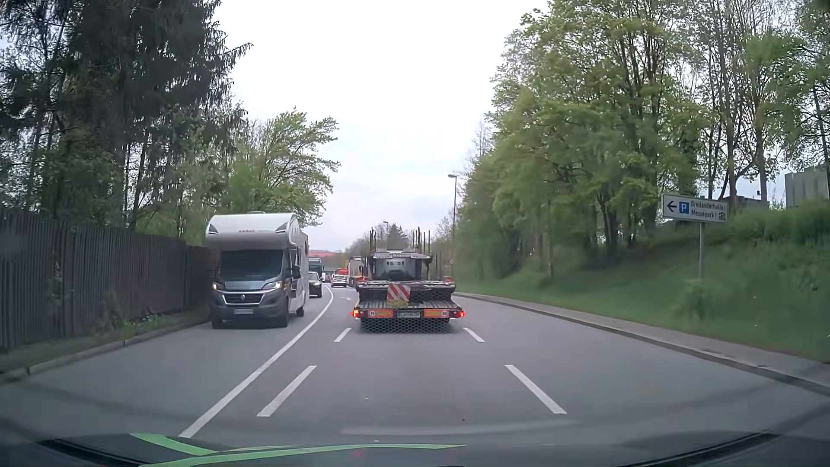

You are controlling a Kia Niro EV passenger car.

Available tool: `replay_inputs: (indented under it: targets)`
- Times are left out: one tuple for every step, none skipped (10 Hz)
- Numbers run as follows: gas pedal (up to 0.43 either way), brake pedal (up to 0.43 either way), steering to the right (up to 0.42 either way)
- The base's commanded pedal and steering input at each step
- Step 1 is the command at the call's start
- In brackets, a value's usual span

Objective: Follow the waypoints while adhering to traffic rules and regulations

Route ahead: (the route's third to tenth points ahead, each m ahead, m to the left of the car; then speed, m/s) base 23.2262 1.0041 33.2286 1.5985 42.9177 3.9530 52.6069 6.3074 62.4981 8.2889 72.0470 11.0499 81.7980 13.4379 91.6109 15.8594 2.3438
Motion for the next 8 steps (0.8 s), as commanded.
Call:
replay_inputs:
  targets:
    - [0.000, 0.000, -0.012]
    - [0.000, 0.000, -0.012]
    - [0.000, 0.000, -0.012]
    - [0.000, 0.000, -0.011]
    - [0.000, 0.000, -0.011]
    - [0.000, 0.000, -0.011]
    - [0.000, 0.000, -0.011]
    - [0.000, 0.000, -0.011]
